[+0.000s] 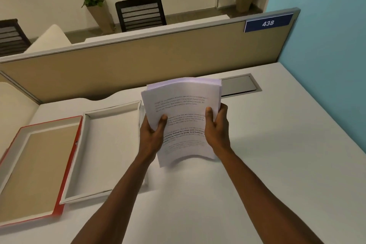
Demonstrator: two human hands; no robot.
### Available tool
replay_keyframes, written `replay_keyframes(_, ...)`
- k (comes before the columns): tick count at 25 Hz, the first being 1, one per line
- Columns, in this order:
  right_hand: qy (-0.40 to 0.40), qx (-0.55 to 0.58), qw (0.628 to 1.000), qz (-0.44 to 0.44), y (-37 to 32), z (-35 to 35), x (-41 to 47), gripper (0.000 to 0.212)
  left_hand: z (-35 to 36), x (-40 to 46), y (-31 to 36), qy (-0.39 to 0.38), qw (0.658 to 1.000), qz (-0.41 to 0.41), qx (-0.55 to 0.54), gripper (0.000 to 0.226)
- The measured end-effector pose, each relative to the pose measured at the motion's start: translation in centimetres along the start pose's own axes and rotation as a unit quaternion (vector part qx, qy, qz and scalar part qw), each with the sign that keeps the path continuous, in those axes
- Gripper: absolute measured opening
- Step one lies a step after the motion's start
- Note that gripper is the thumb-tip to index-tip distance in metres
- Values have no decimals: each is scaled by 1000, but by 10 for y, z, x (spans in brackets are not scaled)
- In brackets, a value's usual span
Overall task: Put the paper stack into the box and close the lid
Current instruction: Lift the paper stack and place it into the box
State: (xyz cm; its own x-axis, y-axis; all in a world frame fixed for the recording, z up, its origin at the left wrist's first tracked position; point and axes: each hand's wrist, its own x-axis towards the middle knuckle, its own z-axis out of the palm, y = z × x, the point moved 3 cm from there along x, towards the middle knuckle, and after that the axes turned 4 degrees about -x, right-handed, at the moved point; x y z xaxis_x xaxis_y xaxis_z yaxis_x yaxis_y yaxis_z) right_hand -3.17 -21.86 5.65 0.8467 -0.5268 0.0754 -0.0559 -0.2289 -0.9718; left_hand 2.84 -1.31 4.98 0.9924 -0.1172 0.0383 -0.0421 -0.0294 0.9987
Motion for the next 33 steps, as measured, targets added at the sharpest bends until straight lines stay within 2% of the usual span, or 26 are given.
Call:
replay_keyframes(3,-19,24,998,-60,-3,-1,-21,36,-5,-13,-7,1,1000,3,-17,45)
replay_keyframes(6,-28,34,998,-52,10,-5,-28,56,-8,-19,-7,-14,999,3,-38,54)
replay_keyframes(7,-27,46,998,-30,15,-6,-28,54,-8,-20,-9,-22,999,-2,-42,54)
replay_keyframes(10,-28,74,997,8,21,-1,-31,28,-3,-27,-11,-18,999,-13,-34,42)
replay_keyframes(12,-29,95,995,11,18,4,-35,23,-1,-30,-9,-3,1000,-14,-22,39)
replay_keyframes(18,-26,97,995,1,19,-5,-47,26,-2,-40,-12,2,1000,-15,-14,43)
replay_keyframes(24,-51,42,998,-9,25,-11,-48,50,-4,-44,-17,1,1000,-15,8,54)
replay_keyframes(29,-35,-10,999,-12,38,-12,-53,40,-8,-49,-25,-2,999,-27,39,37)
replay_keyframes(33,-30,-21,999,-34,41,-11,-60,37,-12,-57,-26,-2,998,-26,50,40)
